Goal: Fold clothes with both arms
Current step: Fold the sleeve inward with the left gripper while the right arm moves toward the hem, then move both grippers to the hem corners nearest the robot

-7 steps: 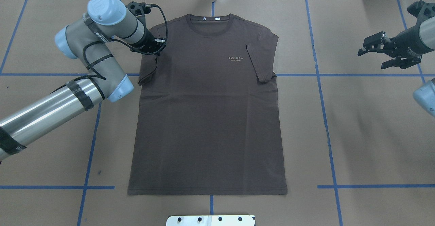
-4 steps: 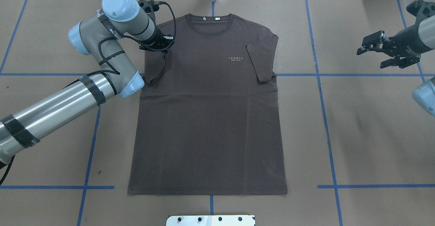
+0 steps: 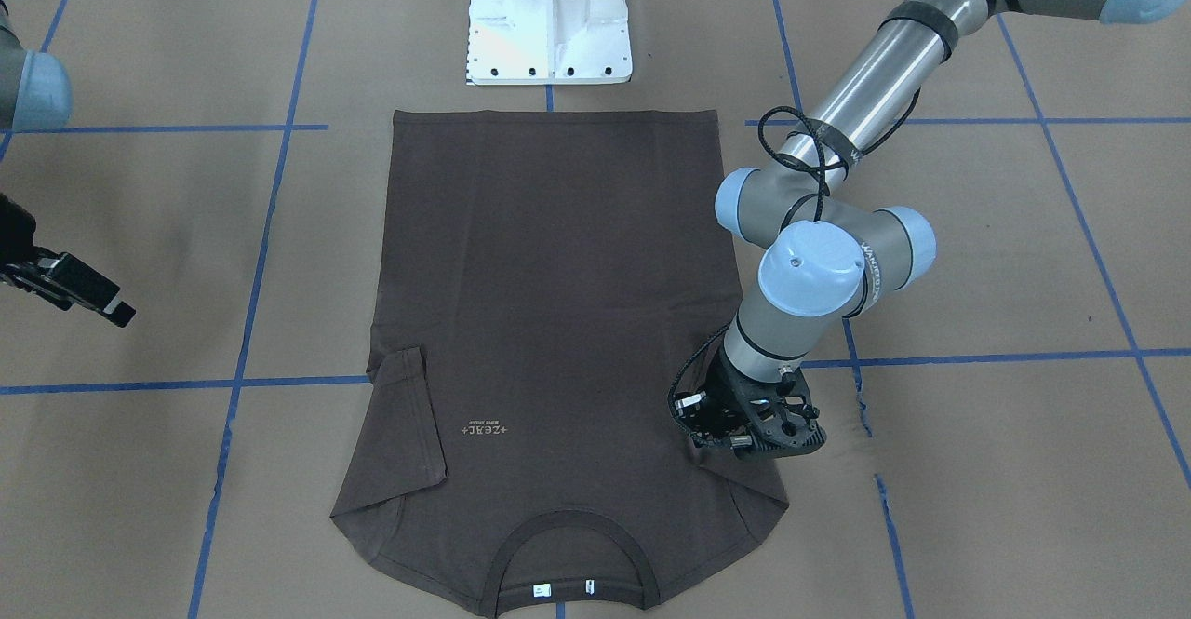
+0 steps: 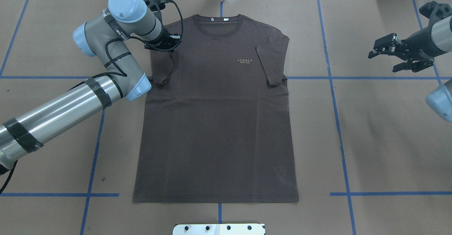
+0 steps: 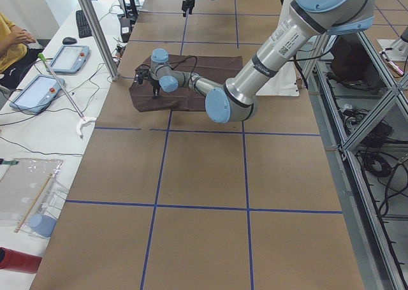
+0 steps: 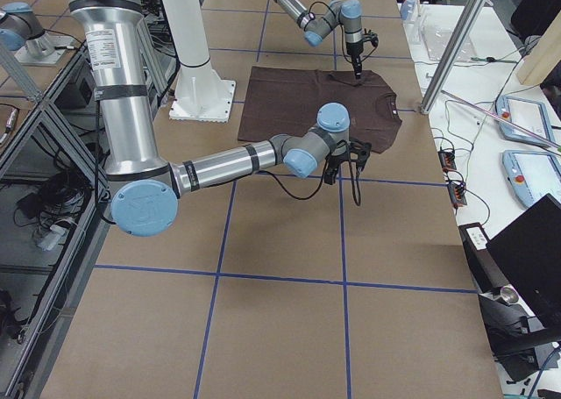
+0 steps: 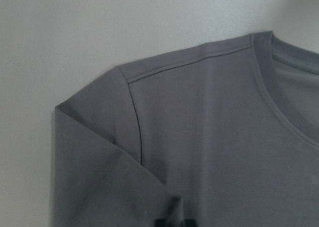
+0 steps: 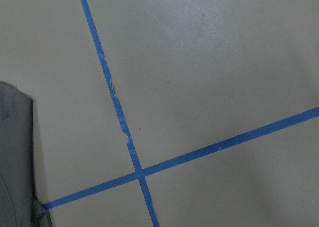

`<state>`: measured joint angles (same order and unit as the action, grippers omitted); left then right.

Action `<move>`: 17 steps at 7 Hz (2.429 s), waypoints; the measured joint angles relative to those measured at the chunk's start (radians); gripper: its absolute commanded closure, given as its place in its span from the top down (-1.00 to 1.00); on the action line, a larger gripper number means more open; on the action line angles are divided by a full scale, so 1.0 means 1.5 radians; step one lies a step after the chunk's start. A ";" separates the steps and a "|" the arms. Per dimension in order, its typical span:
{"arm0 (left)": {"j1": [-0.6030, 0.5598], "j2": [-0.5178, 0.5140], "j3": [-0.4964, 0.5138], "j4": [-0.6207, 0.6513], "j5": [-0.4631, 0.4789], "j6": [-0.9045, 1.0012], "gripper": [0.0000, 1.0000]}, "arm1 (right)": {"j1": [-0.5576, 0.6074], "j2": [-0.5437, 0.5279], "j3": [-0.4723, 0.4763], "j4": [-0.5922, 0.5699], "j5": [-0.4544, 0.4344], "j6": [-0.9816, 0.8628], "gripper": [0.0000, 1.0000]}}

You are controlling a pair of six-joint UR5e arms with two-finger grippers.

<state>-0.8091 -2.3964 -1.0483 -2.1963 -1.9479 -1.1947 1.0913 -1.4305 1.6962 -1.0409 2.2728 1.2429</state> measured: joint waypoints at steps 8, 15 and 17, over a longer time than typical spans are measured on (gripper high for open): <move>0.009 0.215 -0.312 0.006 -0.030 -0.045 0.28 | -0.611 -0.064 0.310 -0.219 -0.549 0.553 0.76; 0.009 0.233 -0.324 0.006 -0.035 -0.046 0.30 | -0.706 0.030 0.266 -0.368 -0.608 0.689 0.70; 0.009 0.233 -0.326 0.005 -0.034 -0.046 0.30 | -0.705 0.031 0.256 -0.370 -0.607 0.688 0.12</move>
<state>-0.7961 -2.0465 -1.5376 -2.1881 -1.9993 -1.2640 0.0338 -1.3833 2.0797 -1.5951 1.3617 2.2750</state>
